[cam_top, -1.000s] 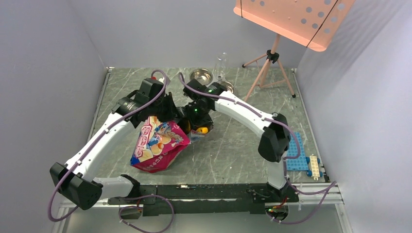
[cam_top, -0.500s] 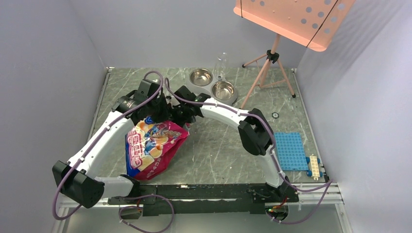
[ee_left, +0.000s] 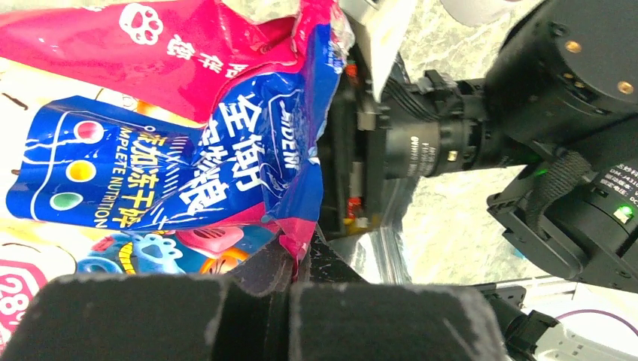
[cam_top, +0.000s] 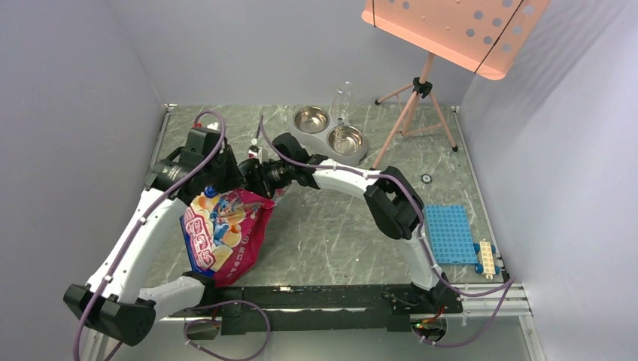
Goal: Serve the pet food
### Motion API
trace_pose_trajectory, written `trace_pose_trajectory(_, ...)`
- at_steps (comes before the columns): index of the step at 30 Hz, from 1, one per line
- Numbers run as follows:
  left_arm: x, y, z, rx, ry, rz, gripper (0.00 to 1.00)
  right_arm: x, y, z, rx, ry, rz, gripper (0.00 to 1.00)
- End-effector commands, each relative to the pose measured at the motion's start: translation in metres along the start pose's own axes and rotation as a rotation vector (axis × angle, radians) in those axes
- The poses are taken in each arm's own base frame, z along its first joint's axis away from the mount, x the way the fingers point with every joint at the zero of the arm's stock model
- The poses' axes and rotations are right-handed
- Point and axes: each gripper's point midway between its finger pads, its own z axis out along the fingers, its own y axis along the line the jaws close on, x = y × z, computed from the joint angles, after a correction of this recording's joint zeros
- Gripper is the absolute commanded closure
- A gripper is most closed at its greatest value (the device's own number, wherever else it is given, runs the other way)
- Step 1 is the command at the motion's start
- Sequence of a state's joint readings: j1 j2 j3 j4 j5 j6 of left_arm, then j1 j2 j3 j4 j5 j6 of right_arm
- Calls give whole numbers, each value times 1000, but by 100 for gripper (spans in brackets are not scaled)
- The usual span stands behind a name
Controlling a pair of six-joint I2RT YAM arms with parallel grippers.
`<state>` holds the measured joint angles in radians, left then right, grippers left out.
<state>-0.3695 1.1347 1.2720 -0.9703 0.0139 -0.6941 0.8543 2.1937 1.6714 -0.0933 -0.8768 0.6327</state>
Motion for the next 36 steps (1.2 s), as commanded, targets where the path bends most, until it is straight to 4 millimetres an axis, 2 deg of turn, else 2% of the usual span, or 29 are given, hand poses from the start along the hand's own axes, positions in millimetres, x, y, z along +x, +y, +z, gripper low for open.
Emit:
trace_pose_trajectory(1, -23, -11, -46, 86, -143, 36, 100, 5, 73, -23, -235, 36, -69, 100)
trace_pose_trajectory(7, -30, 5, -64, 38, -221, 47, 100, 9, 69, -41, -208, -14, 19, 100)
trace_pose_trajectory(10, -32, 8, -73, 36, -253, 56, 100, 13, 58, -41, -137, -4, 36, 100)
trace_pose_trajectory(13, -34, 12, -80, 23, -276, 82, 100, 13, 58, -53, -76, -18, 57, 100)
trace_pose_trajectory(17, -30, 21, -86, -7, -280, 97, 100, 5, 71, -73, -39, -44, 58, 100)
trace_pose_trajectory(21, -29, 24, -95, 12, -321, 118, 100, 4, 79, -84, -12, -35, 51, 100)
trace_pose_trajectory(26, -25, 22, -102, 62, -363, 124, 100, 11, 69, -95, 12, -28, 80, 100)
trace_pose_trajectory(29, -22, 22, -105, 86, -374, 130, 100, 9, 76, -104, -4, -52, 86, 100)
trace_pose_trajectory(36, -14, 19, -103, 130, -369, 143, 100, -6, 87, -102, -5, -80, 94, 100)
